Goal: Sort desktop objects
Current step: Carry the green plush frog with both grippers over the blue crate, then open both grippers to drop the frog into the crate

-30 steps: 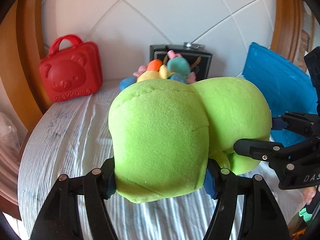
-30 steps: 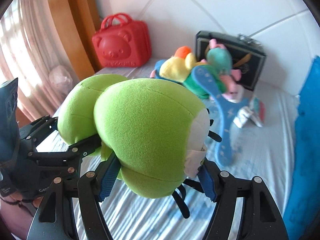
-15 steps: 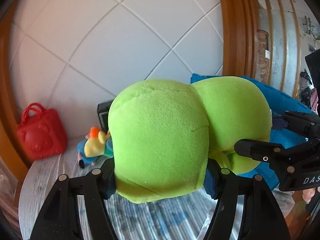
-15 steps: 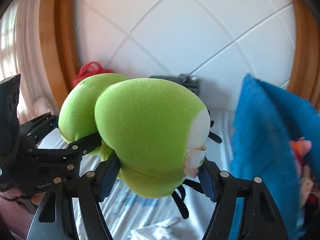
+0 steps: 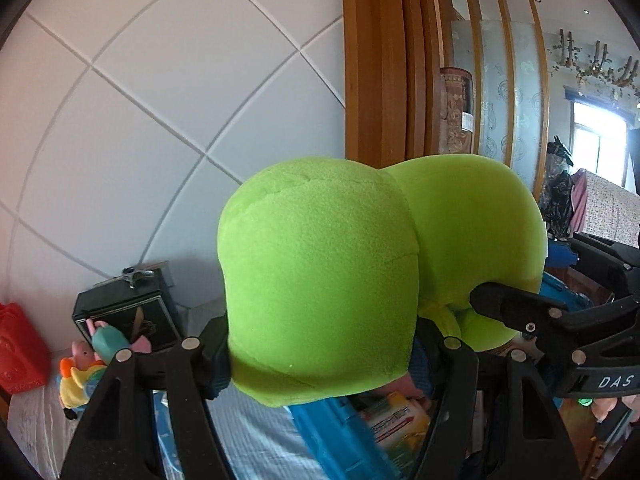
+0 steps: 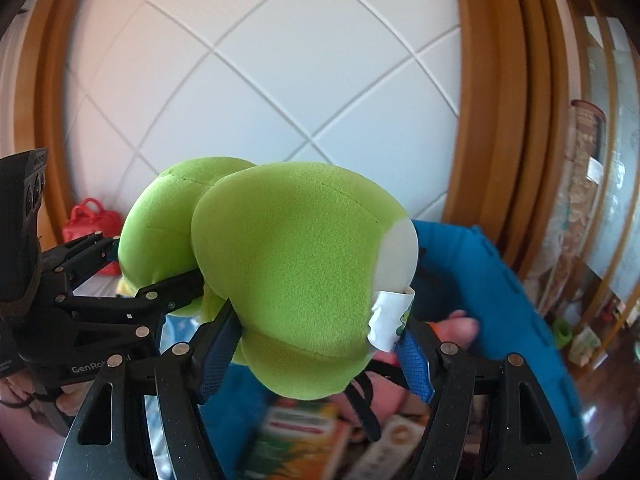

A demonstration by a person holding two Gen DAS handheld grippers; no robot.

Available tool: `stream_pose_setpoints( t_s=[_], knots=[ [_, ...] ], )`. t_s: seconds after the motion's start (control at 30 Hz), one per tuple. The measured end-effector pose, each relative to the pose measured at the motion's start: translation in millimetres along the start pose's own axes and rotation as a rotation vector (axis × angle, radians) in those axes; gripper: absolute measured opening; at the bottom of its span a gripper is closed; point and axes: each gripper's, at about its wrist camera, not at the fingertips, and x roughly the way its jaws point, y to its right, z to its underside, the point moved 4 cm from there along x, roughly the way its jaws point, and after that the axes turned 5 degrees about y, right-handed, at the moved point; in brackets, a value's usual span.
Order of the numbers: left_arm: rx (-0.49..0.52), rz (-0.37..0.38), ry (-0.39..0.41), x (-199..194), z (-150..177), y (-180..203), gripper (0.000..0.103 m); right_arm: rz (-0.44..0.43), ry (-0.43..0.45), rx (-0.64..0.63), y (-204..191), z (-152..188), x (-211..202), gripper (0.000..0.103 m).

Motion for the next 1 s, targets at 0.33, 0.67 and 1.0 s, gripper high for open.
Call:
stream_pose_setpoints(
  t_s=[0.33,0.67,1.0],
  knots=[
    [0.005,0.051,-0.196,99,-8,66,0.068,0.043,-0.131,0.085,117,8,39,0.071],
    [0.065,0.016,-0.403,143,29,88,0.076,0.044,-0.249,0.188,150,48,50,0.075],
    [0.068,-0.003,-0.471,130,42,90,0.077,0.143,-0.287,0.161,147,64,46,0.092]
  ],
)
